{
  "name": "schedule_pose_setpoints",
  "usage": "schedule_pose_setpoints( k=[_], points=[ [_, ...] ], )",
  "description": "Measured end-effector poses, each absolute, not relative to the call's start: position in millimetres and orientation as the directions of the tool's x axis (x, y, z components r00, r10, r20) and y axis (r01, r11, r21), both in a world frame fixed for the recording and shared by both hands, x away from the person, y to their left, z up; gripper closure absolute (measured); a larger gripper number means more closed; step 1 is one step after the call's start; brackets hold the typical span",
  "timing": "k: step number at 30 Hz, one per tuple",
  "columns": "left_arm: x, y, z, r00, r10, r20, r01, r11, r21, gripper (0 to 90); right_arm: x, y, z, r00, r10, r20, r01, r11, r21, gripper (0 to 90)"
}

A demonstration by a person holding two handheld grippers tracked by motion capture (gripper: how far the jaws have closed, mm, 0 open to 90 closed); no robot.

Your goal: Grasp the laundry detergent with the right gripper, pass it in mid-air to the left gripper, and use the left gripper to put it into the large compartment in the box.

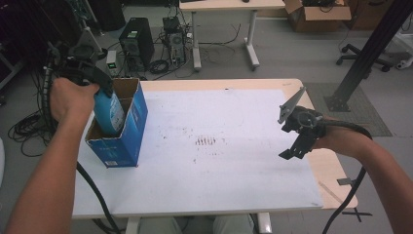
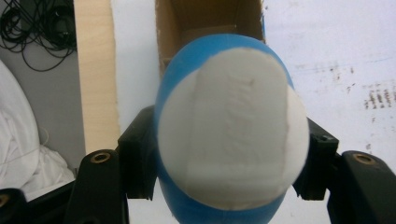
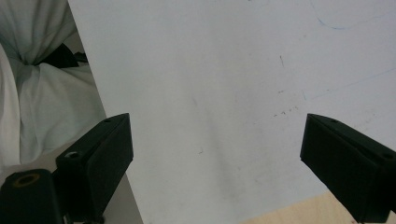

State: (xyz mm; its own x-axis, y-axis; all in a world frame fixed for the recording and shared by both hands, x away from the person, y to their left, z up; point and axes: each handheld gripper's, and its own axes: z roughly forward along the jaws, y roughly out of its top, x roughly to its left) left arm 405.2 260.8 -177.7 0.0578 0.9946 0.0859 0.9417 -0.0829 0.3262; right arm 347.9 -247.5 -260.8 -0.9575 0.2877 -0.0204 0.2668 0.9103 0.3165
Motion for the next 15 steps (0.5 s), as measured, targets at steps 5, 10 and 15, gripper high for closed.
schedule_pose_setpoints(
  k=[5,10,15],
  points=[
    [407.3,264.4,-199.8,0.063,0.996,0.071,0.945,-0.082,0.317,37.8,347.9,-248.4,-263.2,-0.955,0.295,-0.016,0.275,0.908,0.318,8.9],
    [409.0,265.4,-219.4,0.067,0.996,0.065,0.952,-0.084,0.296,37.8,347.7,-249.2,-265.4,-0.955,0.297,-0.014,0.278,0.907,0.317,9.0],
    [411.1,263.9,-234.4,0.072,0.995,0.070,0.954,-0.089,0.286,37.8,348.3,-249.9,-266.2,-0.953,0.301,-0.014,0.281,0.905,0.318,9.2]
  ],
)
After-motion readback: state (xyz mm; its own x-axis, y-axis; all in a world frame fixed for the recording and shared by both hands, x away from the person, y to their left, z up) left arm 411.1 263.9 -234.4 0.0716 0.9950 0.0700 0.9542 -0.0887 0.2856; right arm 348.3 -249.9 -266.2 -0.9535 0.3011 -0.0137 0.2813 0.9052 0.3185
